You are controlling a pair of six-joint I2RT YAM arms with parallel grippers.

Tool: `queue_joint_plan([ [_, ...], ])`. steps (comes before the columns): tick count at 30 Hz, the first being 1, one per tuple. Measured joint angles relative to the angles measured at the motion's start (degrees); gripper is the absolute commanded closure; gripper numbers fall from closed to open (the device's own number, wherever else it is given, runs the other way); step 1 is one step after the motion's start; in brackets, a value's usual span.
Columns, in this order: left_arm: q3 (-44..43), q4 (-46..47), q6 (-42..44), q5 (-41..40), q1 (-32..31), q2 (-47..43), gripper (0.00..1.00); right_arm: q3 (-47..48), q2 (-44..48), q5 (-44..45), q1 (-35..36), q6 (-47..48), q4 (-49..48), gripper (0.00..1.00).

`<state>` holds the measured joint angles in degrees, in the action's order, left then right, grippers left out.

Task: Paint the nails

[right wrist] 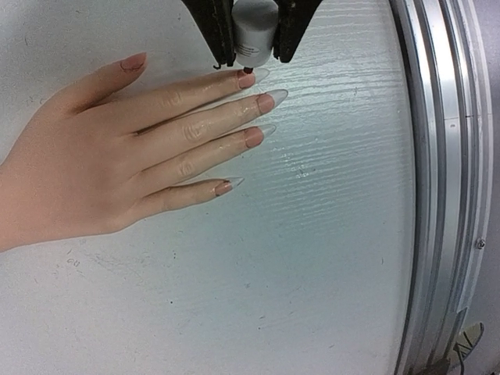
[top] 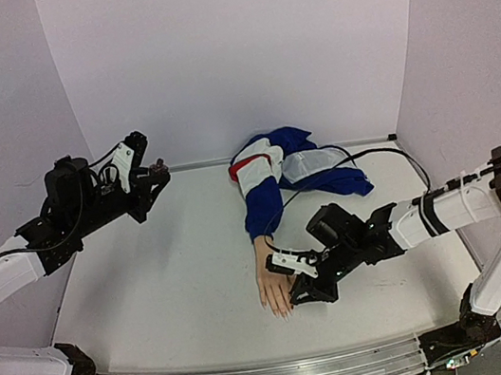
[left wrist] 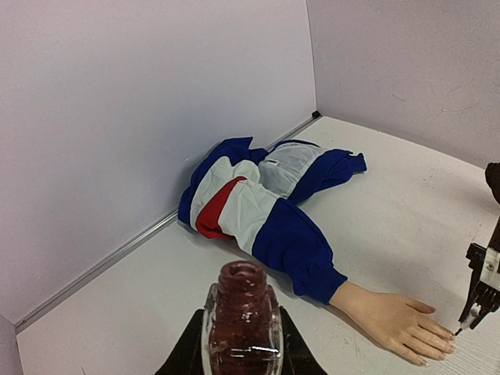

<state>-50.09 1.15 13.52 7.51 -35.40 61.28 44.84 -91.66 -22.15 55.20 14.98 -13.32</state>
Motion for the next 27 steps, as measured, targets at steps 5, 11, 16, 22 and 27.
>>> queue_joint_plan([
  [5,0.0,0.0,0.0,0.1,0.0,0.0,1.00,0.0,-0.4,0.3,0.5,0.0,0.0,1.00],
  [11,0.0,0.0,0.0,0.5,0.1,0.0,1.00,0.0,-0.4,0.5,0.5,0.0,0.0,1.00],
  [16,0.0,0.0,0.0,0.5,0.1,0.0,1.00,0.0,-0.4,1.2,0.7,0.0,-0.1,1.00],
  [22,0.0,0.0,0.0,0.6,0.1,0.0,1.00,0.0,-0.4,1.8,0.8,0.0,-0.3,1.00],
  [27,0.0,0.0,0.0,1.1,0.1,0.2,1.00,0.0,-0.4,1.9,0.8,0.0,-0.4,1.00],
])
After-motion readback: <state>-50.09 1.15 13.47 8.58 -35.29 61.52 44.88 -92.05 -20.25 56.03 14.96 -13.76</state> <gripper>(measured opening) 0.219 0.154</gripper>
